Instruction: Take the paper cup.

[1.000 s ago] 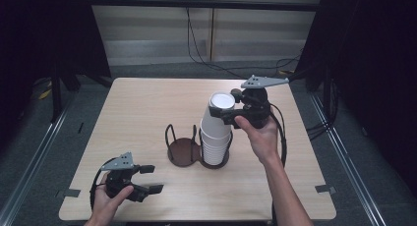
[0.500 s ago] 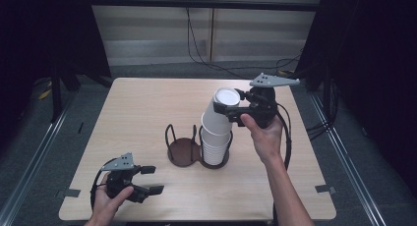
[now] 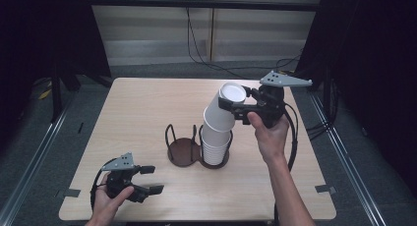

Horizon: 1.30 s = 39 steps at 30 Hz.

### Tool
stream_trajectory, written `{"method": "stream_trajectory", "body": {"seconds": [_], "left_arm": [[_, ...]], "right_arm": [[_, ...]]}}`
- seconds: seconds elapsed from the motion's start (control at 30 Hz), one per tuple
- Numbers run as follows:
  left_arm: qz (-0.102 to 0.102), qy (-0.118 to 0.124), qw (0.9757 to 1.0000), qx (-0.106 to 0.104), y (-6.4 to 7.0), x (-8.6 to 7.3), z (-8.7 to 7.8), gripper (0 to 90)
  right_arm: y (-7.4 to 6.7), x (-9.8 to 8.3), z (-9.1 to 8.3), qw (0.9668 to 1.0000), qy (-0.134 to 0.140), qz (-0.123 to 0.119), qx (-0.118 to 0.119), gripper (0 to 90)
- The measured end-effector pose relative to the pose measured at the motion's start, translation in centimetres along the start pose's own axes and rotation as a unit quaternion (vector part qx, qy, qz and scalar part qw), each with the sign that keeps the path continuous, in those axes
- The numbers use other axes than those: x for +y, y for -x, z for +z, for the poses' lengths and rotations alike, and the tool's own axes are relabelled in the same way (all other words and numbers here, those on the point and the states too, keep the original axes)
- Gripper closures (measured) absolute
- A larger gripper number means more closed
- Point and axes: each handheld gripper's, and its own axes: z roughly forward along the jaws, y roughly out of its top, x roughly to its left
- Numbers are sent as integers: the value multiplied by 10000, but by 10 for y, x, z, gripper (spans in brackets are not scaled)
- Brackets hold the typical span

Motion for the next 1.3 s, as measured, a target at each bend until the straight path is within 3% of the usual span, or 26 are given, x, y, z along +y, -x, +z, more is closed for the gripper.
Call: {"method": "stream_trajectory", "body": {"seconds": [0.47, 0.83, 1.1, 1.2, 1.3], "left_arm": [[7, -48, 10000, -74, 2, 1, 4, 168], [26, -4, 10000, 51, 4, 1, 3, 162], [35, 101, 9999, 1, 6, 1, 2, 162], [89, 55, 9999, 52, 7, 3, 3, 167], [48, 4, 10000, -39, 7, 4, 6, 176]], "right_arm": [[-3, 6, -17, 9993, 374, 2, 69, 249], [1, 8, -39, 9981, 560, 98, 223, 250], [2, 8, -52, 9982, 537, 110, 230, 251], [0, 7, -58, 9985, 505, 89, 210, 251], [-1, 7, -64, 9984, 493, 88, 251, 251]]}}
